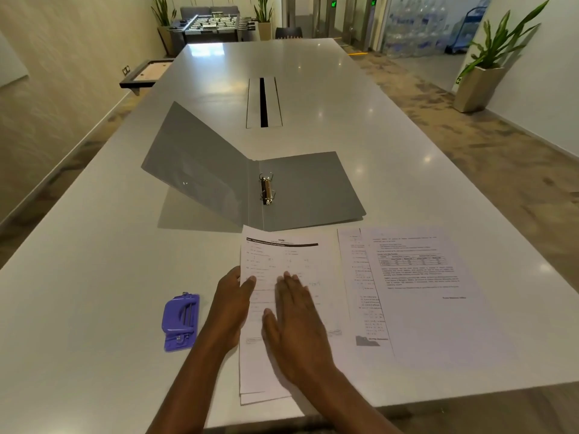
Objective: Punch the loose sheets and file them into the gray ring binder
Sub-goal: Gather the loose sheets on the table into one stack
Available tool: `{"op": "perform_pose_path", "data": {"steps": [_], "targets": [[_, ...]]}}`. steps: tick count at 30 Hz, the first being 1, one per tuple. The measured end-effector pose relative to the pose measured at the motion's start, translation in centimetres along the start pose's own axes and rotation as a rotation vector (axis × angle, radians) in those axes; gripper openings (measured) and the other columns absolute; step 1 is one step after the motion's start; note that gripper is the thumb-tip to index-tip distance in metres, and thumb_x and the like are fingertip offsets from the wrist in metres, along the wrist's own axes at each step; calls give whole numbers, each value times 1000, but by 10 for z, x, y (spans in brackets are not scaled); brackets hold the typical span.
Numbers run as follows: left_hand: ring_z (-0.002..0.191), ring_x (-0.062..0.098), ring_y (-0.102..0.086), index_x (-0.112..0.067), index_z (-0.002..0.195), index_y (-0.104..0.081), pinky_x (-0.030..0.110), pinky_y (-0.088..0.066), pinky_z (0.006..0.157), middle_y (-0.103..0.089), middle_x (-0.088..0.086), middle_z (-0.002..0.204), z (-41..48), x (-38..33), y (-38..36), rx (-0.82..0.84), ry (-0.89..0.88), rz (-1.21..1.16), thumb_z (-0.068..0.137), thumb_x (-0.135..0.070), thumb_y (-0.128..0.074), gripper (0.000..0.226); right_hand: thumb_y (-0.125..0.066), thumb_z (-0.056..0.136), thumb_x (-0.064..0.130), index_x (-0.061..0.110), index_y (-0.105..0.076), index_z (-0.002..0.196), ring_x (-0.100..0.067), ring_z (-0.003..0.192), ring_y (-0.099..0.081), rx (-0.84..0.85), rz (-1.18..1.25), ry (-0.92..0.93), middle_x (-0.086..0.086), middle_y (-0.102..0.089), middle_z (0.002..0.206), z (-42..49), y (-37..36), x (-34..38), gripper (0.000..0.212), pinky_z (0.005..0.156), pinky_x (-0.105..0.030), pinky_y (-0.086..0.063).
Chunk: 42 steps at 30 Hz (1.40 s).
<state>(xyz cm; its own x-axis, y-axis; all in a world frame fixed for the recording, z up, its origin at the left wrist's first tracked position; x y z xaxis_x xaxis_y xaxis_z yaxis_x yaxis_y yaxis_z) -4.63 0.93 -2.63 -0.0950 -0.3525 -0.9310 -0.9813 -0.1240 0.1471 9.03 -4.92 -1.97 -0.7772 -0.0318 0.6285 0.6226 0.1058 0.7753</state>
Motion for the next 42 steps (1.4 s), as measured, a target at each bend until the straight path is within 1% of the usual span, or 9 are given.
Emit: {"op": "perform_pose_path", "data": {"steps": [2, 4, 8, 13, 17, 23, 29, 38, 42], "targets": [[100, 22, -76, -19, 126, -65, 34, -63, 75, -77, 3, 116, 2, -2, 0, 3, 12, -6, 109, -20, -53, 21, -17, 103, 63, 29, -9, 166, -11, 161, -2, -76, 13, -25, 10, -6, 174, 0, 26, -16, 72, 131, -36, -6], [98, 22, -77, -18, 125, -66, 32, -63, 71, -78, 3, 114, 4, -3, -1, 16, 15, -22, 108, -19, -54, 20, -43, 106, 49, 24, -24, 163, -16, 159, -18, -171, 22, -59, 5, -23, 171, 1, 51, -38, 65, 130, -39, -20], [100, 23, -76, -19, 127, -66, 31, -62, 70, -77, 2, 115, 7, -5, -3, 26, 8, -15, 109, -18, -53, 22, -63, 100, 35, 17, -49, 150, -21, 141, -48, -389, 9, -154, -4, -52, 154, 0, 105, -87, 54, 117, -42, -43], [95, 18, -75, -21, 121, -65, 23, -58, 60, -77, -2, 109, 8, -7, -8, 45, 9, 9, 109, -16, -53, 18, -72, 94, 33, 5, -54, 144, -36, 135, -50, -555, -69, -445, -18, -57, 146, -11, 182, -173, 60, 108, -48, -46], [95, 17, -74, -23, 119, -64, 20, -57, 58, -75, -4, 107, 8, -7, -15, 55, 13, 37, 109, -18, -52, 16, -75, 88, 50, -1, -49, 144, -46, 133, -48, -438, -263, -621, -26, -54, 146, -10, 205, -217, 80, 105, -53, -45], [99, 19, -73, -20, 126, -64, 28, -58, 65, -75, -3, 112, 7, -5, -27, 79, 24, 51, 109, -22, -53, 20, -72, 83, 63, -1, -48, 136, -46, 127, -50, -347, -279, -743, -28, -55, 137, -4, 203, -234, 87, 97, -52, -49], [102, 25, -74, -20, 121, -67, 32, -59, 68, -77, -1, 112, 7, -6, -39, 85, 44, 26, 110, -18, -52, 19, -82, 79, 52, 0, -50, 129, -43, 126, -49, -313, -256, -758, -25, -57, 130, -5, 217, -239, 79, 93, -49, -49], [103, 32, -74, -16, 127, -65, 40, -61, 78, -76, 6, 114, 11, -3, -56, 105, 64, 35, 108, -16, -54, 22, -89, 71, 45, 1, -49, 131, -42, 123, -55, -249, -166, -784, -24, -55, 131, -5, 228, -248, 84, 98, -45, -48], [105, 37, -74, -18, 119, -67, 56, -59, 93, -76, 11, 117, 16, 3, -55, 96, 80, 61, 107, -15, -55, 17, -92, 57, 42, 8, -56, 120, -38, 111, -62, -242, -36, -808, -18, -58, 122, -5, 232, -255, 80, 91, -45, -57]]}}
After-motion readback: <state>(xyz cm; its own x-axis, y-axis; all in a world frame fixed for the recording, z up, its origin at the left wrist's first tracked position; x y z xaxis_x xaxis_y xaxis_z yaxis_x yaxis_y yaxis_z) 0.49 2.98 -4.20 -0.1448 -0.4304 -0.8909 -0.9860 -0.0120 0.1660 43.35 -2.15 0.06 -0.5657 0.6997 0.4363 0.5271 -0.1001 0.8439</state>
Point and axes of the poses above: each hand's wrist, its own z-axis towards the middle knuckle, its own y-axis out of the back of the hand, x = y × z, the point moved 6 cm from there along z, towards the middle knuckle
